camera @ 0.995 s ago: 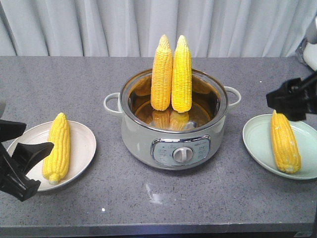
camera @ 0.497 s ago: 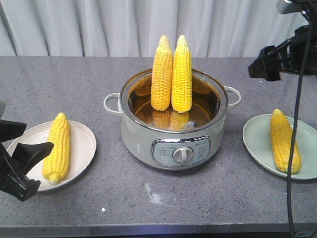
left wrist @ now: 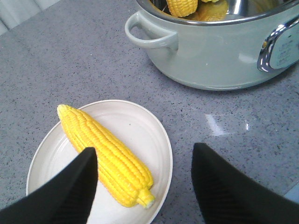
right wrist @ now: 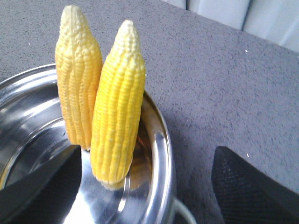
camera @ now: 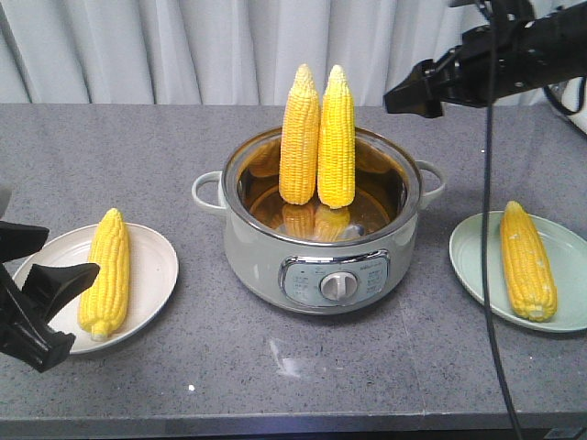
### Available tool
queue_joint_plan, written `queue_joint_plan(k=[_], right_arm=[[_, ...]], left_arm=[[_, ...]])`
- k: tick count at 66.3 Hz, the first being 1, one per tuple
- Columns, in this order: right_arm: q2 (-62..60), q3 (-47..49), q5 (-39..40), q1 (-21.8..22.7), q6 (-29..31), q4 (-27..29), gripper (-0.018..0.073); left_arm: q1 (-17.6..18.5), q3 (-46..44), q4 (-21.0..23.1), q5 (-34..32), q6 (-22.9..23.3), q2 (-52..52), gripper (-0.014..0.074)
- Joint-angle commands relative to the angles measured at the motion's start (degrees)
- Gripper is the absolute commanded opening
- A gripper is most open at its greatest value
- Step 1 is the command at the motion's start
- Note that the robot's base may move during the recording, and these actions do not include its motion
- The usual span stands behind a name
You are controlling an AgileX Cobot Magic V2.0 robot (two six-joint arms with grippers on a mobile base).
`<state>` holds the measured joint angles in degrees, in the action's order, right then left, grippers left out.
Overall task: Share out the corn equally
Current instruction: 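Move the right gripper over the pot to the paler corn cob, then grasp the paler corn cob with the right gripper and lift it out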
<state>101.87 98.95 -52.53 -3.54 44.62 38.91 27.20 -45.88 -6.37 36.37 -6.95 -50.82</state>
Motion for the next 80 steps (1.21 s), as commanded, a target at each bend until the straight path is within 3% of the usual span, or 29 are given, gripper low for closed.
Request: queue_joint_plan(k=[1,34,50,80], right_arm=[[0.60,4.87,1.91,-2.13,1.04,1.85,0.0560],[12.67,17.28,-0.07,-2.76,0.97,6.36,0.0560],[16.50,19.26,-1.19,-2.76,2.92,11.70,0.0545],[16.61,20.46,-5.17,-2.76,4.10,12.58,0.0204]], left_arm=[[0.33,-1.34,-0.19,-3.97,0.17,0.52,0.0417],[0.33,-1.34,-0.19,-3.97,0.17,0.52,0.0417],[0.33,-1.34,-0.19,-3.97,0.17,0.52,0.0417],[0.33,-1.34,-0.19,-3.97,0.17,0.52,0.0417]])
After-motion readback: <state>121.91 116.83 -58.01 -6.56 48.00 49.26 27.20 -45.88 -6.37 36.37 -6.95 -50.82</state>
